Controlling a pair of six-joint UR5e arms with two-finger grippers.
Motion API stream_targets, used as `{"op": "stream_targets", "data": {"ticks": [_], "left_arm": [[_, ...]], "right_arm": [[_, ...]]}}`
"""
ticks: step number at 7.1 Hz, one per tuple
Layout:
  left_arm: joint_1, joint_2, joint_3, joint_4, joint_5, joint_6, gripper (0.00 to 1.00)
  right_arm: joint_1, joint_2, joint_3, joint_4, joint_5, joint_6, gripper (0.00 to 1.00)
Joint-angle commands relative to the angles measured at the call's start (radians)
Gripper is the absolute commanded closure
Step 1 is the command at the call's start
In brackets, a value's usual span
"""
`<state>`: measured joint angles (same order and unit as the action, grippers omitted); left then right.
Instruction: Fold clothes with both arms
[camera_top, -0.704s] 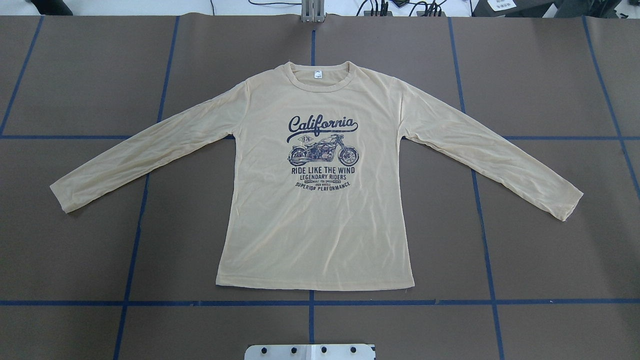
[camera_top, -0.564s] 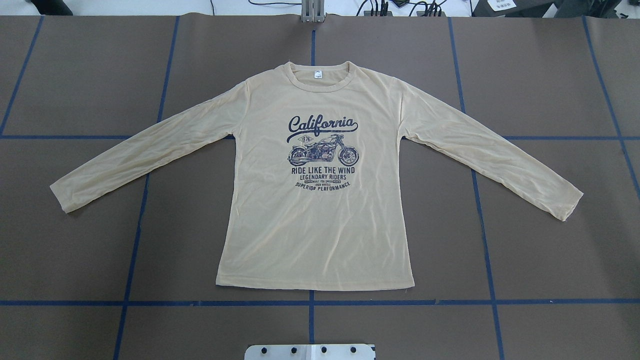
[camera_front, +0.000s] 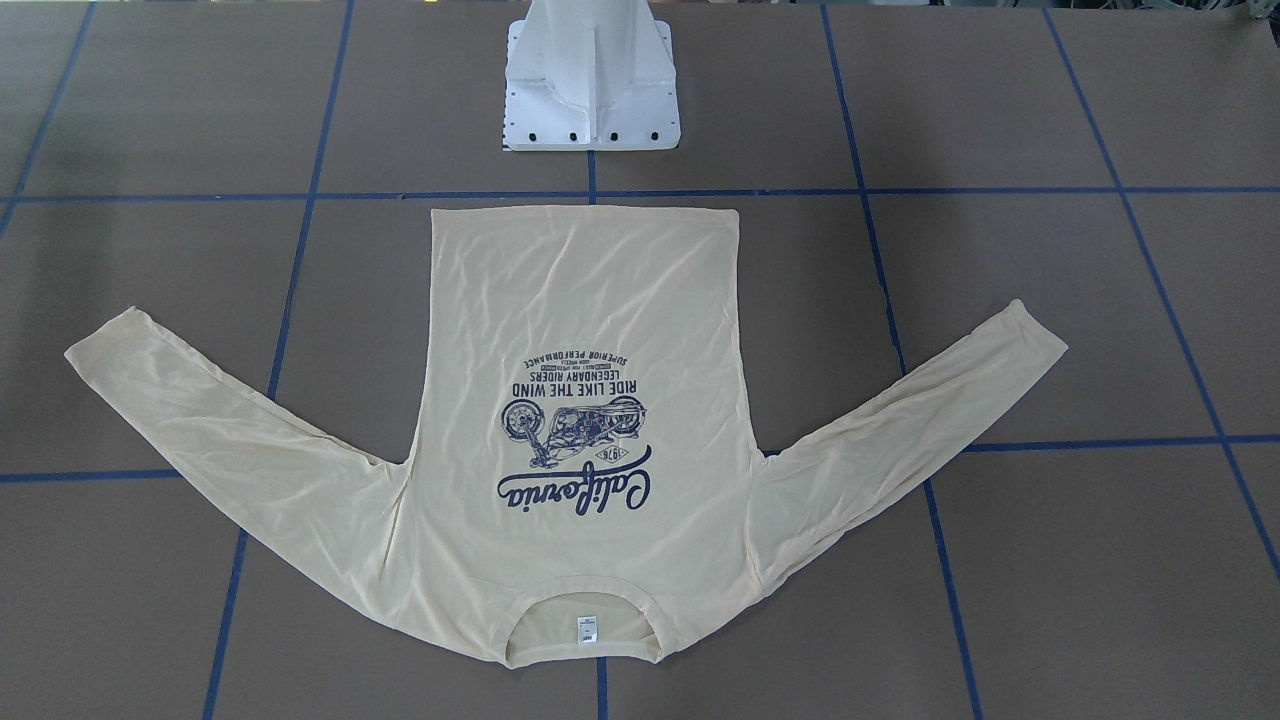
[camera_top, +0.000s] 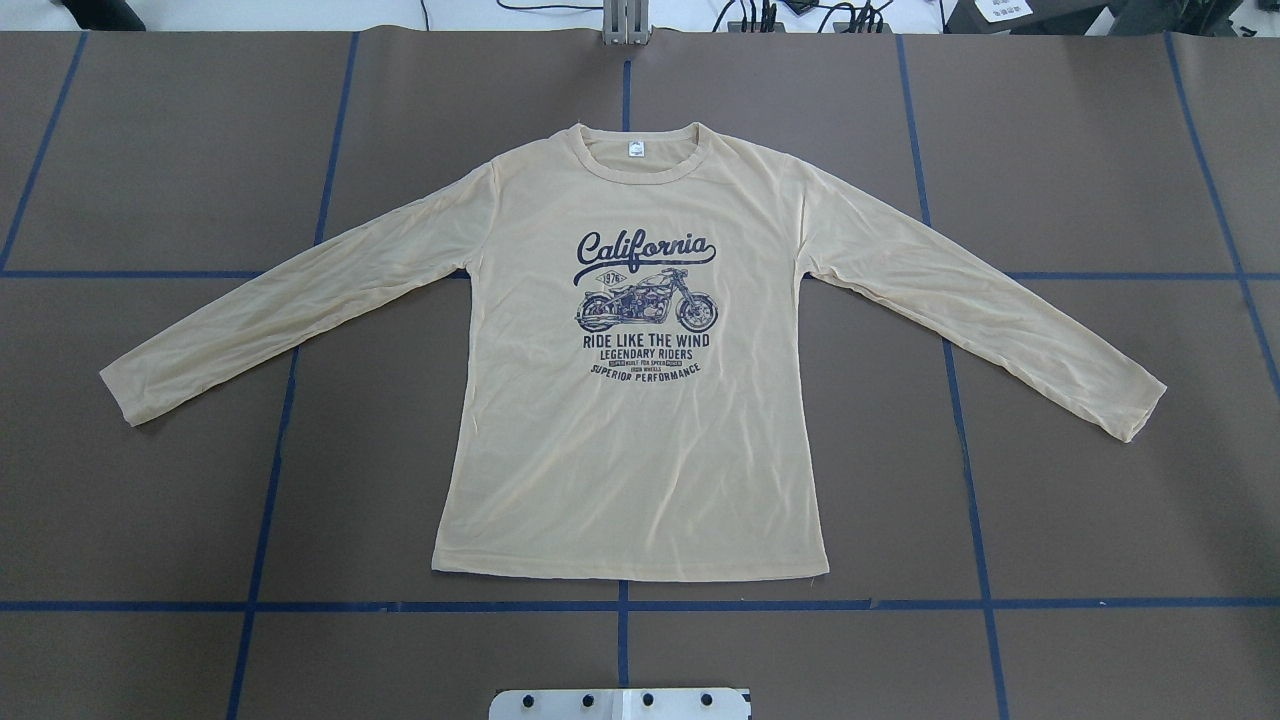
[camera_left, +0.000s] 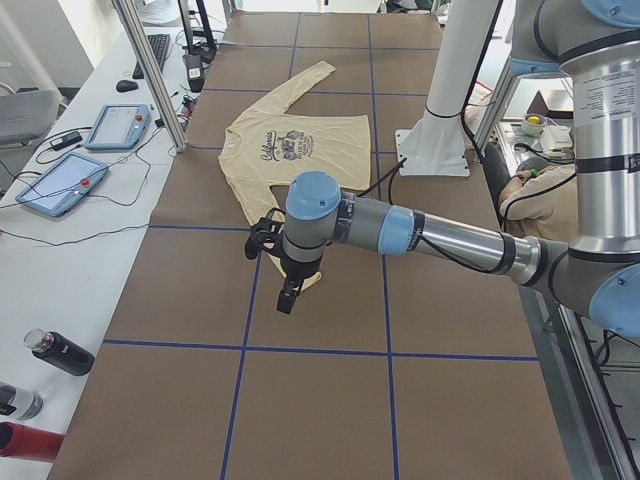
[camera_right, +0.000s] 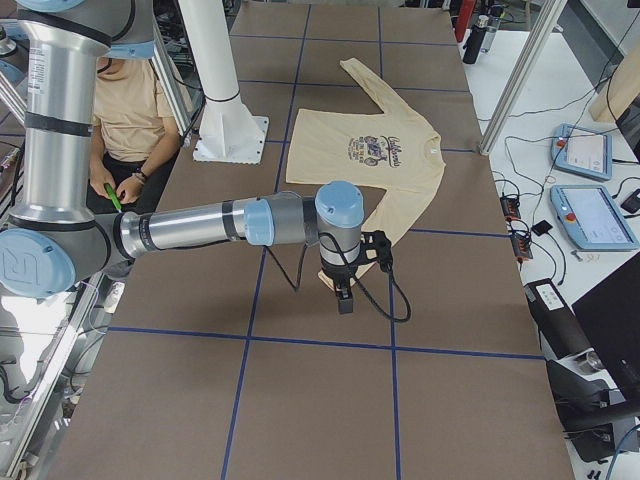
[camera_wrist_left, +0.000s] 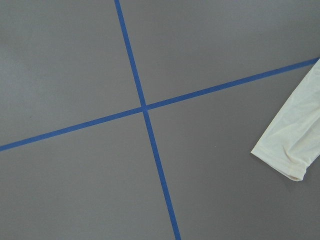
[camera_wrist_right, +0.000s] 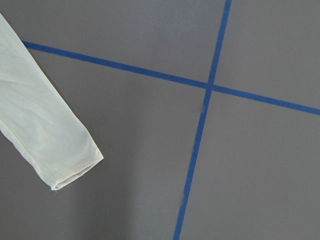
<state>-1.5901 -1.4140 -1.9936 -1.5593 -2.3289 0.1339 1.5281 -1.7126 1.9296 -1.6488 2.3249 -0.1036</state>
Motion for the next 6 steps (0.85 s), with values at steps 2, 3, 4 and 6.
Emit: {"op": "stream_targets", "data": {"ticks": [2,3,4,6], "left_arm": [[0.012,-0.139,-0.045,-0.046,-0.020,-0.023,0.00],[0.012,-0.164,-0.044,-0.079,-0.017,-0.019,0.00],[0.012,-0.175,-0.006,-0.167,-0.018,-0.032,0.00],[0.013,-0.198,0.071,-0.316,-0.030,-0.106,0.00]], "right_arm": [[-0.002,0.109,-0.030,0.103,0.021,0.010,0.00],[0.000,0.111,-0.049,0.174,0.031,0.012,0.00],[0.000,0.114,-0.052,0.190,0.045,0.039,0.00],[-0.037,0.123,-0.049,0.239,0.053,0.141,0.00]]}}
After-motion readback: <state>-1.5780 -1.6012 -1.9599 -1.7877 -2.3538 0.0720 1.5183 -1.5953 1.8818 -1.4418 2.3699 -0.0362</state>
